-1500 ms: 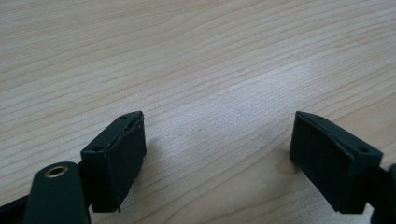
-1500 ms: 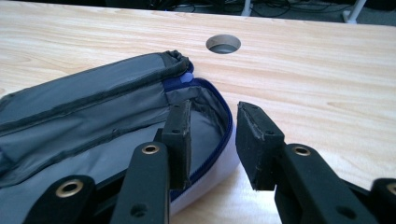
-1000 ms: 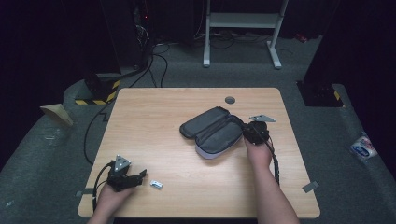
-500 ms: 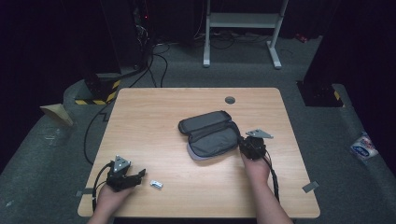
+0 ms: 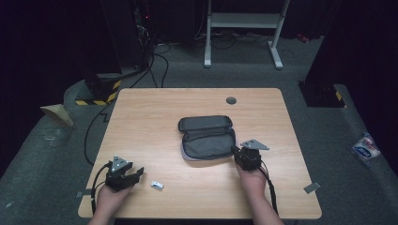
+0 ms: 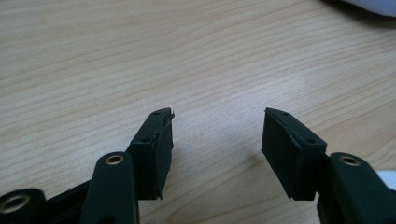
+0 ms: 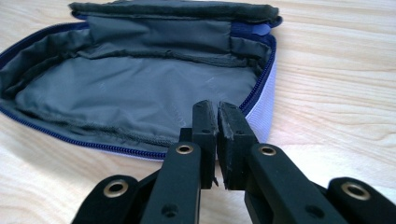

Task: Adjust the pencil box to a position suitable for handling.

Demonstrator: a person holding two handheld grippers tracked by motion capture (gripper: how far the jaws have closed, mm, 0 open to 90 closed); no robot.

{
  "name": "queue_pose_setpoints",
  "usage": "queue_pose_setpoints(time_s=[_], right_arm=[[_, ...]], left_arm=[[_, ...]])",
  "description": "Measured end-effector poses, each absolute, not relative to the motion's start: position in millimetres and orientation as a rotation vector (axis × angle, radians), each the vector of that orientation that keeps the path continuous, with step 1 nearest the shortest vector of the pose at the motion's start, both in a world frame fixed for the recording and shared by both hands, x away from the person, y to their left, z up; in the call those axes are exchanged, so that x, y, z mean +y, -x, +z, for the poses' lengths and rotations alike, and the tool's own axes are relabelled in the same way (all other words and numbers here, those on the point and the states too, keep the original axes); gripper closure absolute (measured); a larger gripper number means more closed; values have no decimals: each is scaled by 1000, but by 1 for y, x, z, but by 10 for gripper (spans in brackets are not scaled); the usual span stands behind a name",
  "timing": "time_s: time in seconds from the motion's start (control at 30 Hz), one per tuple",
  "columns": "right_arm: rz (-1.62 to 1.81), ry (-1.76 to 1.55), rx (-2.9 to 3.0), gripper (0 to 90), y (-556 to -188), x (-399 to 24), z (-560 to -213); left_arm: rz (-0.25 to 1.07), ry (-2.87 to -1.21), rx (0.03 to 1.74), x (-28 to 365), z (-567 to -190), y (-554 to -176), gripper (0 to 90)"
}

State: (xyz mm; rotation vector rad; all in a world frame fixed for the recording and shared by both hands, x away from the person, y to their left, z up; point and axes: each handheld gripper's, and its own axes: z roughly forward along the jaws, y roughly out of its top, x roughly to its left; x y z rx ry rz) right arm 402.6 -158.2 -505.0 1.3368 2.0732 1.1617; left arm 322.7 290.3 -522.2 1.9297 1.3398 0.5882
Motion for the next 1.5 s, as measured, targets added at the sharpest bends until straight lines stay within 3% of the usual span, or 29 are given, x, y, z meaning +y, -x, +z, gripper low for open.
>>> queue_pose_setpoints(time_s=[0.37,0.73,0.9,1.17,1.37,1.5], right_arm=[[1191,-1310,2096,851,-385,-148,-509],[1199,-1257,2110,853,-369,-142,-513],[1188,-1232,2116,856,-368,-142,-514],[1181,-1229,2126,861,-365,-141,-518],[1142,-1239,2144,865,-364,-139,-519],[1129,-1240,2152,867,-365,-138,-520]], left_arm=[[583,-1826,1281,271,-502,-326,435],[484,-1783,1190,212,-486,-352,433],[395,-1790,1190,183,-493,-369,499],[424,-1953,1200,159,-506,-375,673],[501,-2025,1140,147,-508,-369,749],[497,-2024,1140,147,-509,-370,753]])
